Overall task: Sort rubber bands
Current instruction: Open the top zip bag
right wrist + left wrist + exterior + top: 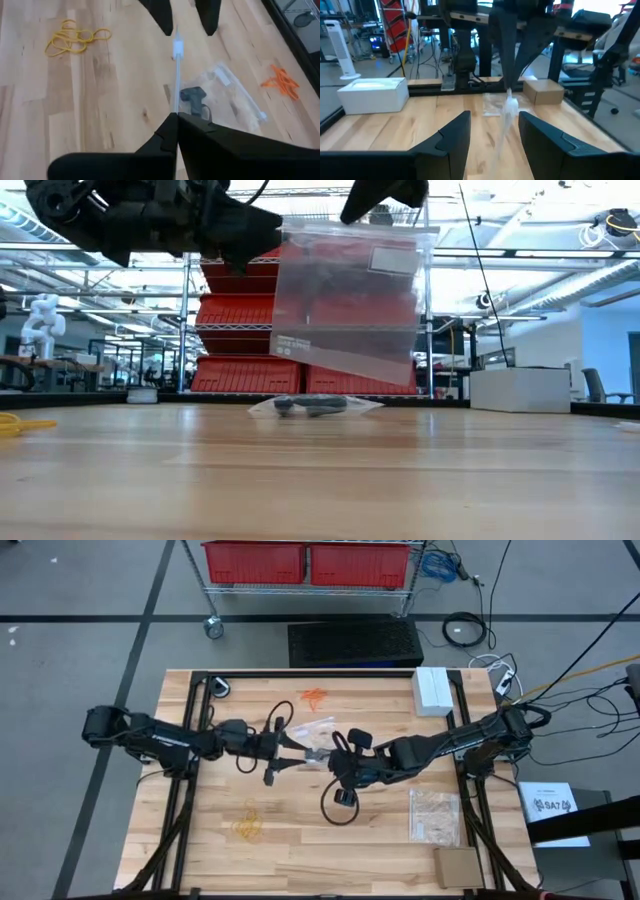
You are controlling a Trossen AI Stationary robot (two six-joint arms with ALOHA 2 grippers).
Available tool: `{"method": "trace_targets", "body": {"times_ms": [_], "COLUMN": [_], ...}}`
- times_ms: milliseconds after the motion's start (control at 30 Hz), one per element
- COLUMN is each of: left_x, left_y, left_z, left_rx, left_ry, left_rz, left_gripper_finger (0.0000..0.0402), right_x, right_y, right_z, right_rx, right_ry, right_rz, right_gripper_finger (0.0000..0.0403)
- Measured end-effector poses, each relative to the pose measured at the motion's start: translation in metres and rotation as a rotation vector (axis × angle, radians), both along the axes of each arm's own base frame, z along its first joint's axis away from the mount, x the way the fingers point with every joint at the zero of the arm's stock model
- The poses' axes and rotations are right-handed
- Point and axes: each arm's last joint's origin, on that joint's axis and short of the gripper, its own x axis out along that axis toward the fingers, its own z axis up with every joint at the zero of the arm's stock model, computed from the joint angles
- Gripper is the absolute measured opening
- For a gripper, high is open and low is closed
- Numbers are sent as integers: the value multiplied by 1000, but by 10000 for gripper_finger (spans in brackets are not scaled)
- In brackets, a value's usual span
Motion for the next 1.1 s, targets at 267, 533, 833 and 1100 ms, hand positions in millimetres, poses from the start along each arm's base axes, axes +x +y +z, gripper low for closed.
{"method": "trace_targets", "body": {"times_ms": [267,533,833,1100], "left_x": [4,4,4,4], "left_y": [0,0,-2,-7], "left_z": [-6,-4,-3,-2], "left_rx": [-2,-1,36,55], "left_ry": [25,5,-9,-22], "left_rz": [-8,-8,-36,-57], "left_gripper_finger": [171,117,52,29], "right_x": [0,0,1,1], "right_y": [0,1,1,1], "right_z": [0,0,0,1], "right_rx": [-2,16,15,10], "right_ry": [0,4,-1,-5], "right_rz": [3,16,24,32], "right_gripper_finger": [0,0,0,0]}}
